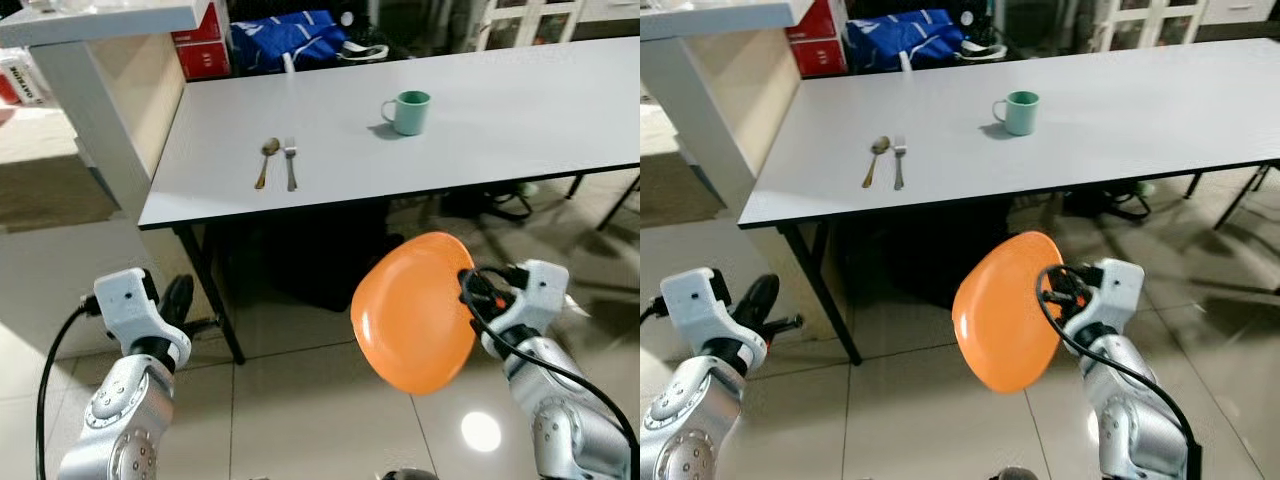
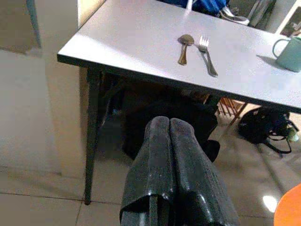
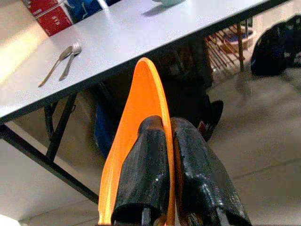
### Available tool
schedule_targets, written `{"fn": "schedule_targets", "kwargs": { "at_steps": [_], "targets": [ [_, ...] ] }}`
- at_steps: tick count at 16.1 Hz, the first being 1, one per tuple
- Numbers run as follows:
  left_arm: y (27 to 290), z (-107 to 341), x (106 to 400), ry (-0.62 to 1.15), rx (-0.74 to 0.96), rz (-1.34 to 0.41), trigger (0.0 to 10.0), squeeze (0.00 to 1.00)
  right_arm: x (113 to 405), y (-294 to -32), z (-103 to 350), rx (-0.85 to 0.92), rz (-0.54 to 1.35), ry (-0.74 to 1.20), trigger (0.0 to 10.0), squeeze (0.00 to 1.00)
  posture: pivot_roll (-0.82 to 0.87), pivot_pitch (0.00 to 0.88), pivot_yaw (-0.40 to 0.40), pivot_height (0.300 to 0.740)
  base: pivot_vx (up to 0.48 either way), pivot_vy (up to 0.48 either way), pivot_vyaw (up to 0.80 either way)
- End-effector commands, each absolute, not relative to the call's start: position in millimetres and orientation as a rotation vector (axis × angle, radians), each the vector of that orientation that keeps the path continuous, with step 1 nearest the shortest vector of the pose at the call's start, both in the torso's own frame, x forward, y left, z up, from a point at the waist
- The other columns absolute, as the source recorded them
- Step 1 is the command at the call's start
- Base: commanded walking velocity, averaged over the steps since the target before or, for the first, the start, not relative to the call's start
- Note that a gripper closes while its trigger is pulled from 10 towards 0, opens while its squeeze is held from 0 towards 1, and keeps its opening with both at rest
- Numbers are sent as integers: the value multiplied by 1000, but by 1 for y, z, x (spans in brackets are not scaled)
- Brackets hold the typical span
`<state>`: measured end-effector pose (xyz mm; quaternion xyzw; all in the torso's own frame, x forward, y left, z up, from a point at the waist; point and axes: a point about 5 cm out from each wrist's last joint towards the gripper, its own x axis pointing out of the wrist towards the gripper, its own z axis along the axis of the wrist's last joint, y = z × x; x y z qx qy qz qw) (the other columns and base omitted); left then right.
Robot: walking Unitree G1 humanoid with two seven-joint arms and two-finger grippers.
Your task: Setting the table
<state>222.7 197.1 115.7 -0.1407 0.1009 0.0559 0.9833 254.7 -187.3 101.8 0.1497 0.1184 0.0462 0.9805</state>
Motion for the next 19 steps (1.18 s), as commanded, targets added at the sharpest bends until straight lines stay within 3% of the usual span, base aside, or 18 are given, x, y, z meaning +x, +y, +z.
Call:
{"fn": "schedule_targets", "kwargs": {
  "at_steps": [1,4,6,8,19],
  "targets": [
    [195,108,220,236,-257,118,10000,0,261,-178,107,267,149,194,10000,0,-121,0,67,740,0,0,0],
    [190,96,219,212,-103,55,10000,0,264,-171,95,185,189,197,10000,0,-113,0,60,740,0,0,0],
    [195,95,220,206,-155,92,10000,0,265,-168,92,133,197,183,10000,0,-114,0,59,740,0,0,0],
    [190,100,224,180,-104,49,10000,0,267,-164,95,1,243,138,10000,0,-114,0,59,740,0,0,0],
    [178,106,237,117,-30,-7,10000,0,268,-165,89,-72,227,88,10000,0,-135,0,72,740,0,0,0]
  ]
}}
